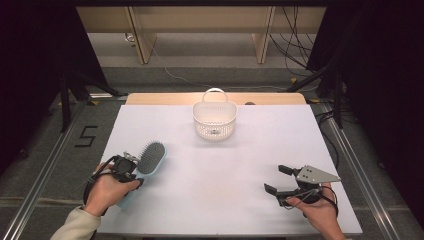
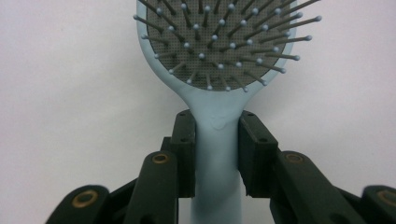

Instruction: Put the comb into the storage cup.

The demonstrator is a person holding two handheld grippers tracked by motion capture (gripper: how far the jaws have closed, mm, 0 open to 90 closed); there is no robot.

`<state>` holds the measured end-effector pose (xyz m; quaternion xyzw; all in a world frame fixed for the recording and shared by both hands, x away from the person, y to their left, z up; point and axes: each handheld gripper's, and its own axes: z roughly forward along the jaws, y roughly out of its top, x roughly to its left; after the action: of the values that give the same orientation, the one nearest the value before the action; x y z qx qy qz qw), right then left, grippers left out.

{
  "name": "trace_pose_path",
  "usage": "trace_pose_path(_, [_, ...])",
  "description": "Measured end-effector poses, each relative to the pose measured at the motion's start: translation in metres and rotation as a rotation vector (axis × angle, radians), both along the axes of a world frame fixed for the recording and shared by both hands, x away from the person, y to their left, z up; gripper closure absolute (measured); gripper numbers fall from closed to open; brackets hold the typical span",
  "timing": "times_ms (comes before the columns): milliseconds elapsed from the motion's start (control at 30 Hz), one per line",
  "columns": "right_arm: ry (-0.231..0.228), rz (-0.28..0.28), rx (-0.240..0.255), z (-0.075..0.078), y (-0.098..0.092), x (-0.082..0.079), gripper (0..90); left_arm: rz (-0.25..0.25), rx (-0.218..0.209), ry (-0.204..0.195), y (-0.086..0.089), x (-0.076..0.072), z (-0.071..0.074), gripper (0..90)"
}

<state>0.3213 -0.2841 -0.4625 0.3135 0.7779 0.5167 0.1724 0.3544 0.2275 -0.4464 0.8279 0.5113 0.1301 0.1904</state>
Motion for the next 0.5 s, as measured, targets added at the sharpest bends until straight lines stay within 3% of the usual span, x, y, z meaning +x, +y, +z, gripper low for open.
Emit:
trace_pose_path(200, [-0.001, 0.0, 0.0, 0.0, 0.0, 0.0, 16.1, -0.001, -0.011, -0.025, 0.0018, 0.0003, -0.0007, 70.1])
trace_pose_path(500, [0.0, 0.0, 0.001, 0.0, 0.0, -0.0001, 16.1, -0.004, -0.041, -0.097, 0.0043, 0.0001, 0.0011, 70.2])
